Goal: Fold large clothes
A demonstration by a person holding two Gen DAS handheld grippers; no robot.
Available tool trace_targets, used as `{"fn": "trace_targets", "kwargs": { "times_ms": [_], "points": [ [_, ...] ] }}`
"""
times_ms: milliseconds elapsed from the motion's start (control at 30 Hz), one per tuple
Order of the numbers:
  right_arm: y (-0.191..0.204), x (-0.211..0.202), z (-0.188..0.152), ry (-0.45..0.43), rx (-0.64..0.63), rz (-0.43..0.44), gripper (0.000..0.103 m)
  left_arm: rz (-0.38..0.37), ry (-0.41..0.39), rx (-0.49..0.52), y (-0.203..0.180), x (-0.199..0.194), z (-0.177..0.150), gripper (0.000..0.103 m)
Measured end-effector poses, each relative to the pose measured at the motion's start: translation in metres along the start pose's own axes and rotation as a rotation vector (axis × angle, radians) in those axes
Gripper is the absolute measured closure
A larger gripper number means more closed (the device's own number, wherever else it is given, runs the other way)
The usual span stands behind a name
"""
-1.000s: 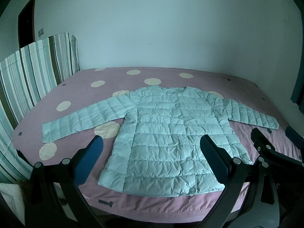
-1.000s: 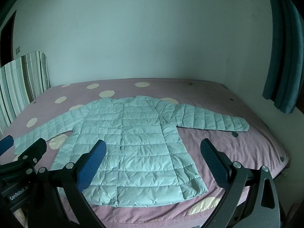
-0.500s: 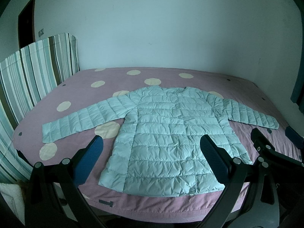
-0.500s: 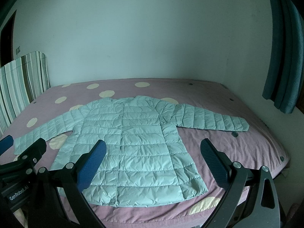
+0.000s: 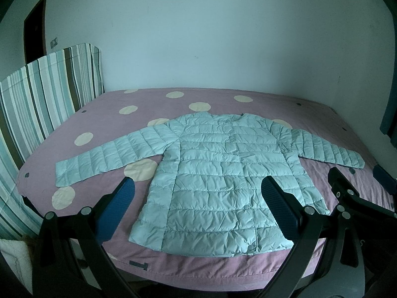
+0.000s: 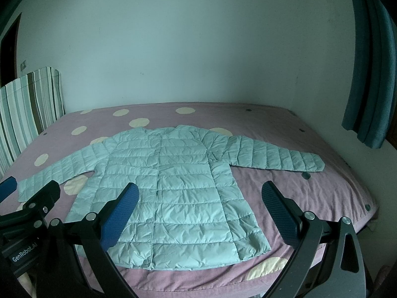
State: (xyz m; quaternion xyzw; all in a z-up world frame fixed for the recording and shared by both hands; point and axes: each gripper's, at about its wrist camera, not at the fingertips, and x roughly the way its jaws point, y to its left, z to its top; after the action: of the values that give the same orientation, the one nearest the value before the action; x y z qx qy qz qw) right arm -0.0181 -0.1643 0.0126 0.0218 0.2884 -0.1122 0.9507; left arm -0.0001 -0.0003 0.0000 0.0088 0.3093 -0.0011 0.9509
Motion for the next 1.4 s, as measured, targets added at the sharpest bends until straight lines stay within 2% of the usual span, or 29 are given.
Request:
{"fn": "trace_targets", "kwargs": {
  "times_ms": [500, 767, 1100, 1233, 1400],
  "points": [
    [0.001, 0.002, 0.0, 0.004, 0.0, -0.001, 0.005, 0.0, 0.003, 0.002, 0.0, 0.0, 0.0, 0.002],
    [0.004, 0.013, -0.003, 0.031, -0.004, -0.004, 0.005, -0.001, 0.035, 0.003, 0.004, 0.011, -0.001, 0.002],
    [-0.001, 0.061, -0.005, 0.092, 0.032, 0.011, 0.005, 0.001, 0.105, -0.004, 0.005, 0.07, -0.002, 0.002],
    [-0.023, 0.093, -0.003, 0.12, 0.1, -0.01, 0.005, 0.057, 0.124, -0.028, 0.019, 0.107, 0.0, 0.002],
    [-0.079, 0.148, 0.0, 0.146, 0.218, -0.07, 0.005, 0.159, 0.152, -0.099, 0.054, 0.158, 0.005, 0.002]
  ]
}}
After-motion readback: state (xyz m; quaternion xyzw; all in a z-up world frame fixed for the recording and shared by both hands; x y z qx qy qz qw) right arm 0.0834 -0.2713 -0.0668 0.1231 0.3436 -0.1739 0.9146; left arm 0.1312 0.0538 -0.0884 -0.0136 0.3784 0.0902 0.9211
